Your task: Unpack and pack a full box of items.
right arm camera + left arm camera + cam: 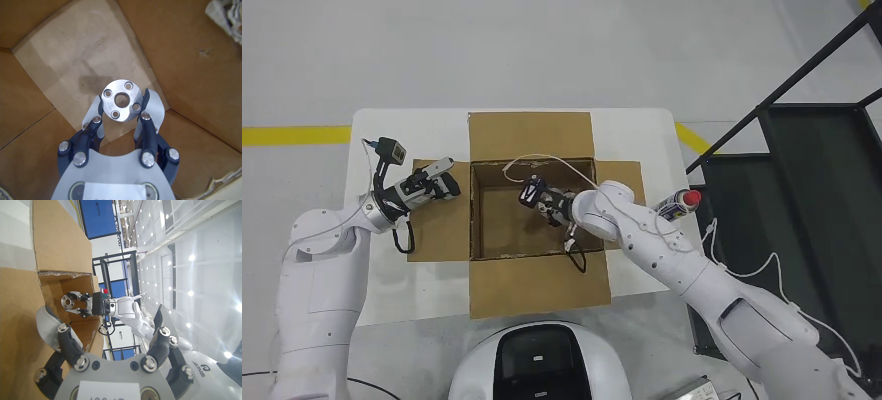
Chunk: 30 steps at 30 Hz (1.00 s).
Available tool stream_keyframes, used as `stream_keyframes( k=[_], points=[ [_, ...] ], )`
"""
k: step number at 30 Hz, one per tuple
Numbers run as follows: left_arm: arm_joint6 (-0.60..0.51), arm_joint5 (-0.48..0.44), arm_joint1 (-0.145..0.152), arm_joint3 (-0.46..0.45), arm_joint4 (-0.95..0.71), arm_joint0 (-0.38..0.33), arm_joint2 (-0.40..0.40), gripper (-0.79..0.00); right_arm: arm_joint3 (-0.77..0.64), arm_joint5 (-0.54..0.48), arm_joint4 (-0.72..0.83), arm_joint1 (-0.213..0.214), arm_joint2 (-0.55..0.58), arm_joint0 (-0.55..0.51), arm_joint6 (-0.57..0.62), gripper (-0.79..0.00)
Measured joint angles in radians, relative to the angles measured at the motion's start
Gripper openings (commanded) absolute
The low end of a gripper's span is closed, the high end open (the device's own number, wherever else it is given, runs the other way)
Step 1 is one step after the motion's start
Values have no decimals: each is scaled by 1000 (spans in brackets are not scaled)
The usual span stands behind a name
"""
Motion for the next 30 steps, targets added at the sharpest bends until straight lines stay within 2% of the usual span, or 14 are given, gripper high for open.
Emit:
stream_keyframes(
  k=[4, 5, 6, 7, 9, 10, 11, 16, 19, 23, 30],
  points=[
    [0, 0, 0, 0, 0, 0, 0, 0, 26, -12, 12, -9, -3, 6, 4, -785],
    [0, 0, 0, 0, 0, 0, 0, 0, 33, -8, 15, -12, -3, 7, 9, -597],
    [0, 0, 0, 0, 0, 0, 0, 0, 37, -2, 16, -14, -4, 7, 14, -462],
    [0, 0, 0, 0, 0, 0, 0, 0, 41, 3, 18, -17, -5, 8, 19, -419],
    [0, 0, 0, 0, 0, 0, 0, 0, 51, 3, 27, -22, -8, 10, 30, -397],
    [0, 0, 0, 0, 0, 0, 0, 0, 55, 3, 31, -24, -8, 11, 32, -265],
    [0, 0, 0, 0, 0, 0, 0, 0, 59, 2, 34, -27, -9, 11, 34, 0],
    [0, 0, 0, 0, 0, 0, 0, 0, 37, -2, 73, -24, 25, -8, 7, 0],
    [0, 0, 0, 0, 0, 0, 0, 0, -34, -1, 114, -4, 90, -56, -31, 0],
    [0, 0, 0, 0, 0, 0, 0, 0, -236, -16, 121, 47, 224, -191, -68, 0],
    [0, 0, 0, 0, 0, 0, 0, 0, -628, -143, 154, 128, 498, -502, -97, 0]
  ],
)
